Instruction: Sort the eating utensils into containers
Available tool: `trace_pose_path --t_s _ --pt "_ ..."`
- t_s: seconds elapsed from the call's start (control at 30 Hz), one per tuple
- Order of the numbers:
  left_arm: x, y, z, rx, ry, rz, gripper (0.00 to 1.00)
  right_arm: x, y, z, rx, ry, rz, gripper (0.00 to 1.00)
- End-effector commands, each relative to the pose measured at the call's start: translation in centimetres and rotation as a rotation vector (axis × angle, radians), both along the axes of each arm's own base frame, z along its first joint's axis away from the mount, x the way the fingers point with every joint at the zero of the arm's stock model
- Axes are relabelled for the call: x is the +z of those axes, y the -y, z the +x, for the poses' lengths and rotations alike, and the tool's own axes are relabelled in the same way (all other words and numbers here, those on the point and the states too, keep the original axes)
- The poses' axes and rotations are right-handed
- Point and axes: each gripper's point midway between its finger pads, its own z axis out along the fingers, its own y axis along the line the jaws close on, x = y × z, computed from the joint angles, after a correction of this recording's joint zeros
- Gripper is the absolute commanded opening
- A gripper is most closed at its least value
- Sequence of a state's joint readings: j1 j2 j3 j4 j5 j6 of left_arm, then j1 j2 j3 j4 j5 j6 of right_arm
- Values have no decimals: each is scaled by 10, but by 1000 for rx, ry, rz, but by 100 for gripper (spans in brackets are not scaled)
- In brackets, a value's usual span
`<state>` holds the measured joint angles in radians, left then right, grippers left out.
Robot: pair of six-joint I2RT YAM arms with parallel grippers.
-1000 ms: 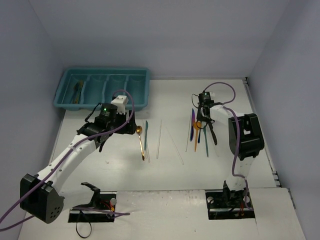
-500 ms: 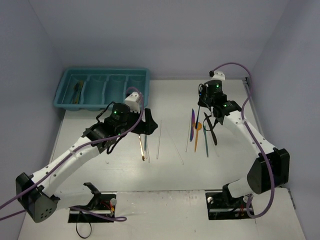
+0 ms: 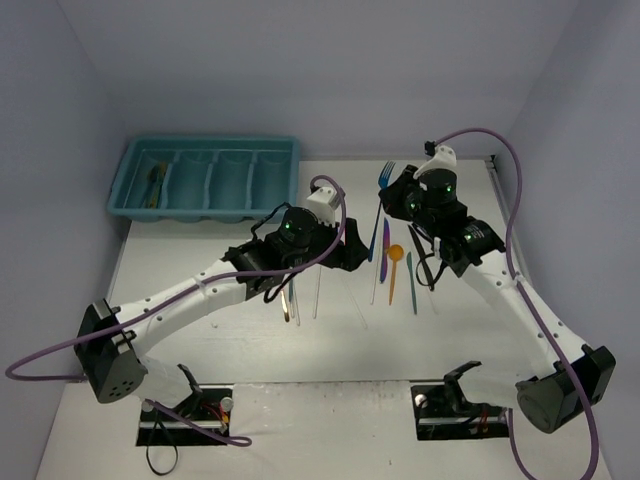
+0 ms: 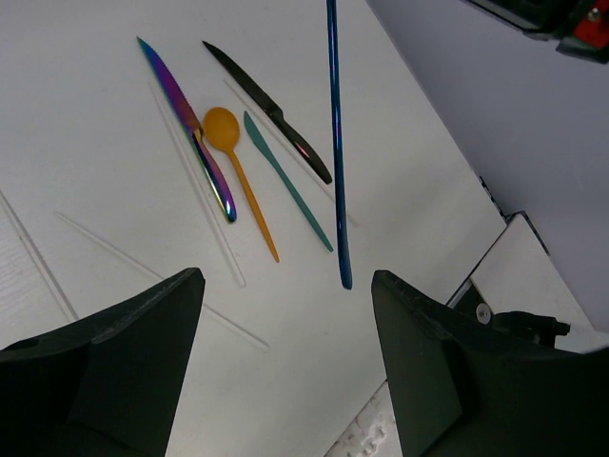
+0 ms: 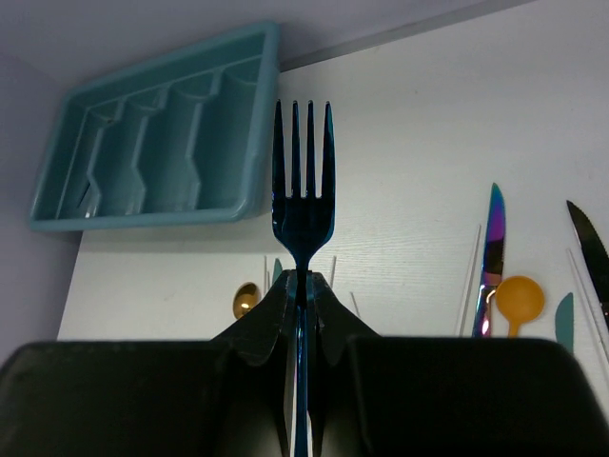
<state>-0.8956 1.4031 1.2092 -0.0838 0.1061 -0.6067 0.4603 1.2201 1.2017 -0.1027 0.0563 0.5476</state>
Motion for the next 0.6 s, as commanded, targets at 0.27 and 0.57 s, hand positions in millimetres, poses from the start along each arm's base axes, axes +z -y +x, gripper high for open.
trace_pose_path --t_s 0.27,0.57 --pt "45 34 13 -15 102 -107 58 18 -11 -11 30 30 111 0" --pt "37 47 12 -36 95 -78 28 16 -16 -14 57 22 132 0"
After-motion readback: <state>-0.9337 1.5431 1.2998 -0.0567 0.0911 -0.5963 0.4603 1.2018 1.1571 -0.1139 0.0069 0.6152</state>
